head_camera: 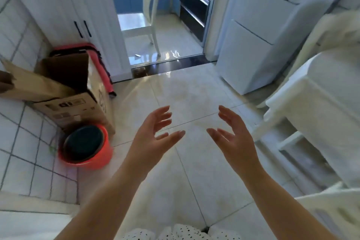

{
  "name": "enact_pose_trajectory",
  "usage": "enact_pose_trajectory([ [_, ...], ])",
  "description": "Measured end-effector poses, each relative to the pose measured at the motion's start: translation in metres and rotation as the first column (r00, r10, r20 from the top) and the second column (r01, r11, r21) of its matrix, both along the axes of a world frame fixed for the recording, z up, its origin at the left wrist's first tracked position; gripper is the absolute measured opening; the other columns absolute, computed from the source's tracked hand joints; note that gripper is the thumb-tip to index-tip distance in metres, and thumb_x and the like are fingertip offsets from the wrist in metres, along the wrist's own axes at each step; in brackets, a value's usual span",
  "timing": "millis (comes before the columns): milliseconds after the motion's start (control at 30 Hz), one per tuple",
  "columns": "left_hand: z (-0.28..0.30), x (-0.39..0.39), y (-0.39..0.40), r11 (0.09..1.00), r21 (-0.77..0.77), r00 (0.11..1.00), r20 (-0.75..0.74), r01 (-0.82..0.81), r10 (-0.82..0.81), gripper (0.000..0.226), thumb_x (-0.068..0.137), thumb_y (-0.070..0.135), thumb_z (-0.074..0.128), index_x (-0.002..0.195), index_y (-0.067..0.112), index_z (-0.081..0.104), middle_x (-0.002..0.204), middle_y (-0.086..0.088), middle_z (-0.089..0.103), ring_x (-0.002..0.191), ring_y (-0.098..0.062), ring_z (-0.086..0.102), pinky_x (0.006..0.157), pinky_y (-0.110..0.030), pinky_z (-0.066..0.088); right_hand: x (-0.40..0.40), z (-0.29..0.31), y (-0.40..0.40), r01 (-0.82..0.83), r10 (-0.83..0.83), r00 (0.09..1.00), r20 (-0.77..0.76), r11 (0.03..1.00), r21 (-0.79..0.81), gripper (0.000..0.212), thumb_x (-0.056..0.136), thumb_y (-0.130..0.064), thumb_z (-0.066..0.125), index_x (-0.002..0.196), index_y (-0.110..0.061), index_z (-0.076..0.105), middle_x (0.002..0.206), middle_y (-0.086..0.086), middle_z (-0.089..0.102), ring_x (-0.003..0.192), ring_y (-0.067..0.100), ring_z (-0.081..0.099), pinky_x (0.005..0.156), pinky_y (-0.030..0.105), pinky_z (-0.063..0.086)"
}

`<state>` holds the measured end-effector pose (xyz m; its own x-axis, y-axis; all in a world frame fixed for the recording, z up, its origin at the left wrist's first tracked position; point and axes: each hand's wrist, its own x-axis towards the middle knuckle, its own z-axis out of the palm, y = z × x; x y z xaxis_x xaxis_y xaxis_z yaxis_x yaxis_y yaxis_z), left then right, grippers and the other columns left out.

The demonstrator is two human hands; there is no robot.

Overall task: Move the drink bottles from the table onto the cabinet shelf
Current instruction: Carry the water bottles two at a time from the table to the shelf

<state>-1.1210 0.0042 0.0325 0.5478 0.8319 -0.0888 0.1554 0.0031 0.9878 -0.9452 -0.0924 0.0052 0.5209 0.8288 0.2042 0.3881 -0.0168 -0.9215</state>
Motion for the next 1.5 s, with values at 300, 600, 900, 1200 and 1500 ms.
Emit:
enact_pose_trajectory([
  [300,0.004,0.214,-0.053,0.953,-0.047,0.954,0.003,0.299,-0.299,0.073,0.057,0.039,0.075,0.125,0.038,0.048,0.125,0.009,0.059,0.118,-0.005,0.056,0.102,-0.034,0.048,0.178,-0.002,-0.111,0.375,-0.377,0.924,-0.071,0.926,-0.036,0.055,0.077,-0.045,0.069,0.127,-0.035,0.047,0.132,-0.013,0.052,0.120,-0.011,0.046,0.089,0.008,0.045],
  [600,-0.007,0.389,-0.033,0.867,-0.096,0.872,0.061,0.489,-0.485,0.062,0.068,0.023,0.079,0.124,0.035,0.053,0.121,0.011,0.062,0.116,-0.004,0.058,0.091,-0.025,0.049,0.305,-0.014,-0.129,0.626,-0.626,0.773,-0.105,0.779,-0.034,0.062,0.075,-0.046,0.072,0.129,-0.033,0.045,0.129,-0.022,0.050,0.119,-0.012,0.046,0.088,0.010,0.047],
  [900,0.016,0.583,0.020,0.708,-0.001,0.706,0.071,0.706,-0.705,0.047,0.077,0.014,0.076,0.109,0.043,0.055,0.112,0.016,0.064,0.107,0.004,0.061,0.084,-0.018,0.049,0.448,0.012,-0.092,0.809,-0.805,0.588,-0.085,0.584,0.065,0.051,0.082,-0.025,0.069,0.125,-0.034,0.043,0.132,-0.020,0.048,0.122,-0.010,0.044,0.090,0.011,0.047],
  [1200,0.015,0.756,-0.002,0.516,0.012,0.515,0.039,0.857,-0.856,0.052,0.075,0.013,0.077,0.116,0.038,0.056,0.118,0.008,0.064,0.110,-0.002,0.061,0.096,-0.027,0.048,0.564,0.004,-0.121,0.929,-0.918,0.369,-0.144,0.362,0.072,0.058,0.075,-0.038,0.067,0.128,-0.031,0.045,0.135,-0.016,0.048,0.124,-0.008,0.044,0.086,0.009,0.046],
  [1500,-0.003,0.938,-0.059,0.546,0.014,0.544,0.072,0.838,-0.836,0.048,0.078,0.001,0.073,0.108,0.034,0.055,0.111,0.006,0.063,0.095,0.003,0.063,0.090,-0.024,0.051,0.742,-0.012,-0.174,0.944,-0.934,0.328,-0.145,0.316,0.095,0.047,0.082,-0.018,0.069,0.115,-0.044,0.047,0.132,-0.015,0.050,0.124,-0.005,0.046,0.091,0.020,0.048],
])
